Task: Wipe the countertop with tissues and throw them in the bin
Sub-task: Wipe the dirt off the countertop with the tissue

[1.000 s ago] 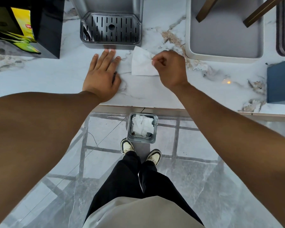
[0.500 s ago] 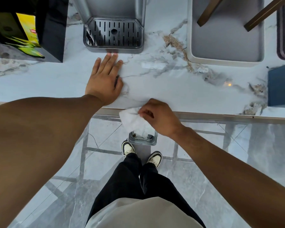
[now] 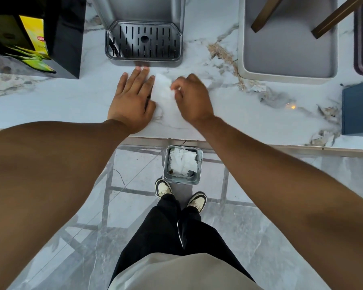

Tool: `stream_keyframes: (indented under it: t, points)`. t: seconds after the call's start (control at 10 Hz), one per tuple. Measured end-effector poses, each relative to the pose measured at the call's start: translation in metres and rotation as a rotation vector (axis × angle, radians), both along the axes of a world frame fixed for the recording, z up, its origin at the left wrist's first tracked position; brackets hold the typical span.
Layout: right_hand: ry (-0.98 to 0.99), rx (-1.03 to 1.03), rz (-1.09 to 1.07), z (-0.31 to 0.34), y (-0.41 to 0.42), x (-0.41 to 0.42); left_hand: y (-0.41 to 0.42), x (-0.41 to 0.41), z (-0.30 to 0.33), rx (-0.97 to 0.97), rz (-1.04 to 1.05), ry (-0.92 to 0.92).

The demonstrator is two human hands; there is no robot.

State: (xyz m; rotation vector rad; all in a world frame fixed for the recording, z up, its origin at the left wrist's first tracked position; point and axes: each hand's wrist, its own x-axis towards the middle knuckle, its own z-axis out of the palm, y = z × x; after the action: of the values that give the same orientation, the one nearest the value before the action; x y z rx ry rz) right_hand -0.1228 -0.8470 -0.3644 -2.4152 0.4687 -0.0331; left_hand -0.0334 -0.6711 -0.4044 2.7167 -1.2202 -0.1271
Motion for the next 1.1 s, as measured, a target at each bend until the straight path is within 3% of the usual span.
stream_keyframes:
  t: [0.2, 0.3, 0.5, 0.7, 1.0, 1.1]
  points:
    - [0.024, 0.132, 0.235, 0.0, 0.036, -0.08, 0.001, 0.0, 0.002, -0.008, -0.012, 0.017]
    - [0.001, 0.234, 0.189, 0.004, 0.022, -0.102, 0.0, -0.001, 0.001, -0.007, -0.01, 0.017]
    - [-0.209, -0.002, -0.352, 0.007, -0.065, -0.063, 0.001, -0.001, 0.001, 0.006, -0.005, 0.016]
    - [-0.007, -0.093, -0.476, -0.008, -0.089, -0.054, 0.0, -0.001, 0.0, -0.001, -0.001, 0.023]
    - [-0.115, -0.005, -0.276, -0.014, -0.008, -0.119, 0.002, -0.001, -0.001, -0.007, -0.001, 0.022]
    - [-0.063, 0.12, -0.138, -0.012, 0.015, -0.133, 0.0, -0.002, 0.002, -0.009, 0.001, 0.026]
